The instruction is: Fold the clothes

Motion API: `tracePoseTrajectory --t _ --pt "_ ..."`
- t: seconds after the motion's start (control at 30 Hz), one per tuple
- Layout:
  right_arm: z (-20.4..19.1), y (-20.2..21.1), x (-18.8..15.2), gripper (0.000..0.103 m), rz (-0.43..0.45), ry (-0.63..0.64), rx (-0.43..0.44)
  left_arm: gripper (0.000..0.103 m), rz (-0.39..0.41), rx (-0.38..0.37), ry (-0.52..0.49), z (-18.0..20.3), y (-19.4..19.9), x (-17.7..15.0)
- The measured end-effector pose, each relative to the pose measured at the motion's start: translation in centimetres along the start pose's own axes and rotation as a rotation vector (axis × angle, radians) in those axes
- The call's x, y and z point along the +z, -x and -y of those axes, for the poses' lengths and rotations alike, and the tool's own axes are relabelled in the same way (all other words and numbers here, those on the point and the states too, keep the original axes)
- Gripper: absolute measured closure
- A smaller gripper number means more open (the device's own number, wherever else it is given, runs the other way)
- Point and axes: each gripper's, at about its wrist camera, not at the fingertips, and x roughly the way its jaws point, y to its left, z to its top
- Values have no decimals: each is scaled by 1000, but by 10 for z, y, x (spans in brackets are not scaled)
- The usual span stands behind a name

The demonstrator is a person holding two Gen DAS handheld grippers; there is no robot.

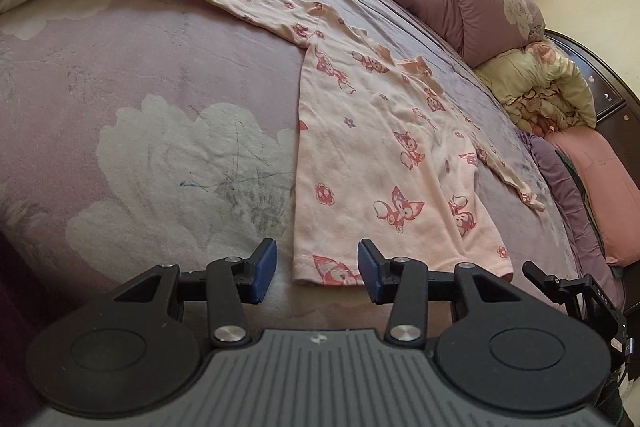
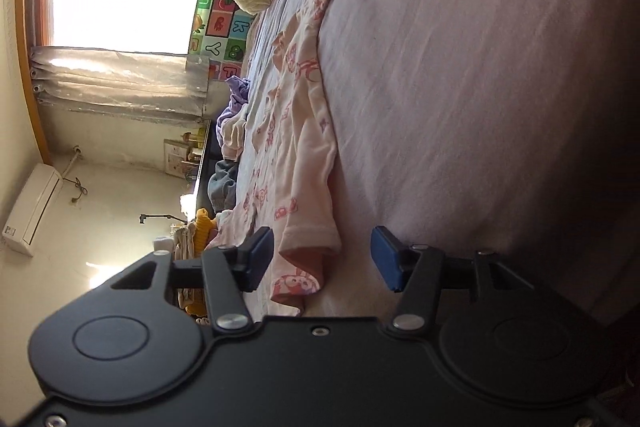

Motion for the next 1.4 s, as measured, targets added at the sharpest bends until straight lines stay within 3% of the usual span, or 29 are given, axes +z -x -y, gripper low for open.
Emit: tracePoseTrajectory --t 0.1,0.13,0.17,0.27,0.3,0.37,0.47,0.6,0.73,0.8,0.83,0.9,1.0,1.03,1.1,1.13,1.17,1.3,1.4 --pt "5 -7 -4 48 43 -69 23 62 21 9 -26 4 -10 2" --pt "2 -8 -6 48 54 -69 13 75 29 17 -35 5 -12 3" --pt "-3 -9 -9 47 66 -54 -4 82 35 30 -42 5 -13 3" --pt "-17 -12 -15 47 74 25 -39 93 43 19 -8 -4 -12 2" --pt "-19 -11 -14 49 75 34 -44 94 44 15 -6 -5 -11 2" --pt "-20 -14 -15 75 61 47 -49 95 47 12 -17 -4 -10 1" --pt "-23 -18 -14 86 48 98 -61 95 49 13 -3 -4 -7 0" --pt "-35 -6 -6 88 115 165 -52 93 53 48 12 -4 -3 -4" --pt "-56 11 -1 88 177 323 -72 92 45 53 -40 3 -8 -4" --pt "-65 17 0 88 204 398 -107 92 44 50 -82 6 -10 -5" --pt "-67 20 1 88 206 431 -137 98 44 38 -86 6 -9 -4" --pt "-68 22 2 88 204 468 -179 99 59 12 -57 4 -3 -2" --pt "-57 29 9 88 199 428 -204 99 139 -26 -28 2 22 2" --pt "-52 29 11 88 187 395 -202 99 127 -19 -25 -1 20 3" --pt "-40 29 14 74 157 321 -195 99 96 -8 -13 -7 14 3" --pt "-33 27 14 55 132 269 -187 98 64 -15 13 -11 9 2" --pt "-25 24 13 52 111 207 -166 97 48 -34 43 -14 7 3" --pt "4 15 3 52 60 -67 -33 87 44 -41 60 -15 2 5" --pt "11 7 -2 52 54 -159 17 81 30 -48 67 -13 -6 3"
